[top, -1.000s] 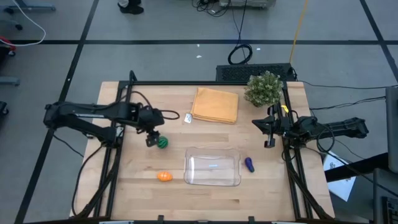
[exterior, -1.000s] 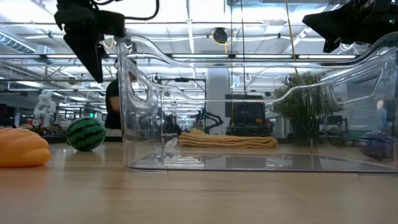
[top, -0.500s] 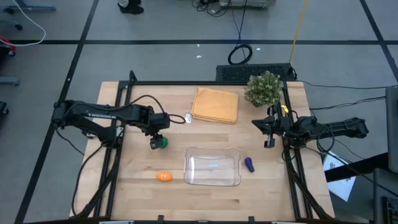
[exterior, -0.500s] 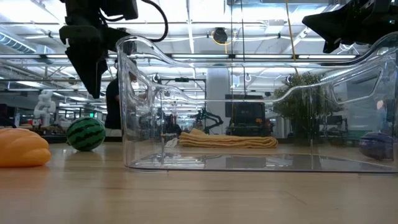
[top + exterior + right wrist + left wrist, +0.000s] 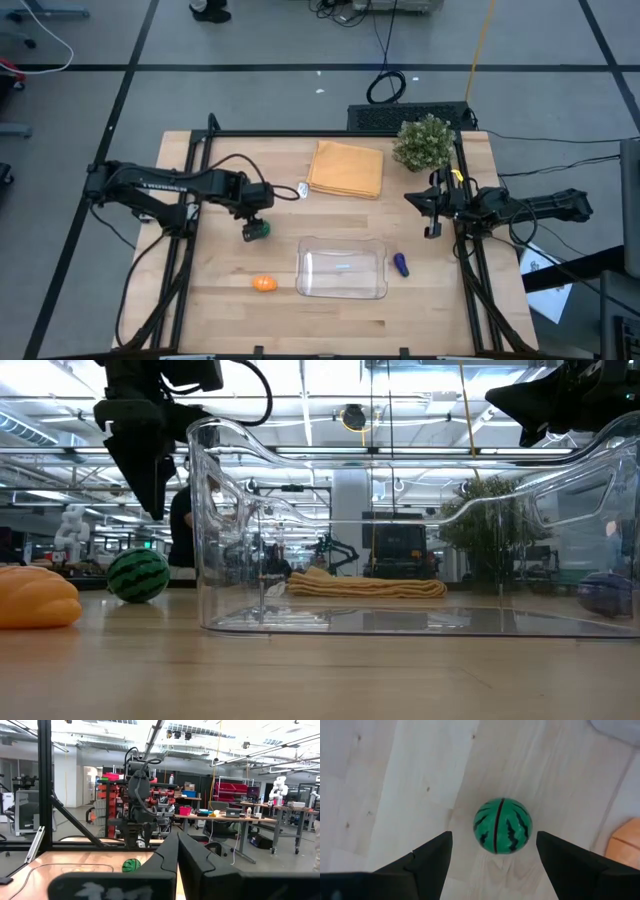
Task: Pick and placing Produce into tupperware
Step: Put the watermelon into the transparent bin
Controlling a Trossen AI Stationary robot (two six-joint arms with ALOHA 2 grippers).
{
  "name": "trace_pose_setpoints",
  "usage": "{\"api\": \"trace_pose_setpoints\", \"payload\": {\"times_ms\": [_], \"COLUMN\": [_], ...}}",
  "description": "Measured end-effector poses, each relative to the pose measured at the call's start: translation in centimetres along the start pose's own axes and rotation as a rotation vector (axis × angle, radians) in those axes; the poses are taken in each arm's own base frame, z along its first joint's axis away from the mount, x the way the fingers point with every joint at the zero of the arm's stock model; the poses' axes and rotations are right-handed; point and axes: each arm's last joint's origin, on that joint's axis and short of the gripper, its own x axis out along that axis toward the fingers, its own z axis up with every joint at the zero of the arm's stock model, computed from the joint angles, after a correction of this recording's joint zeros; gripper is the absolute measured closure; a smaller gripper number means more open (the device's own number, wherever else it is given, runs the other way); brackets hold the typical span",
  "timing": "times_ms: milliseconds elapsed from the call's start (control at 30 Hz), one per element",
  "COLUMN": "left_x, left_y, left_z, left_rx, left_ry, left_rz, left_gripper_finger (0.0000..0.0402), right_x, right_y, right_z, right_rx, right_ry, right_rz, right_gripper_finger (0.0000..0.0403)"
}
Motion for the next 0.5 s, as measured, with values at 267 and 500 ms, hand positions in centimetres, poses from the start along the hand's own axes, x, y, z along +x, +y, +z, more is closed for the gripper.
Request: {"api": "trace_pose_setpoints", "payload": {"times_ms": [267, 500], "left_x": [0.8, 3.0], "left_y": [-0.5, -0.7], "left_z": [0.2, 0.7], "left_rx": [-0.003, -0.029], "left_ry": [0.022, 0.117], "left_rz": [0.032, 0.05], "left_gripper_finger": [0.0094, 0.0094], "right_x": [0.0, 0.0], "right_y": [0.0, 0.0], "right_z": [0.0, 0.0], "right_rx": [0.0, -0.001], "right_ry": [0.0, -0.001], "right_rz": [0.0, 0.0], "right_gripper_finger": [0.0403, 0.0403]}}
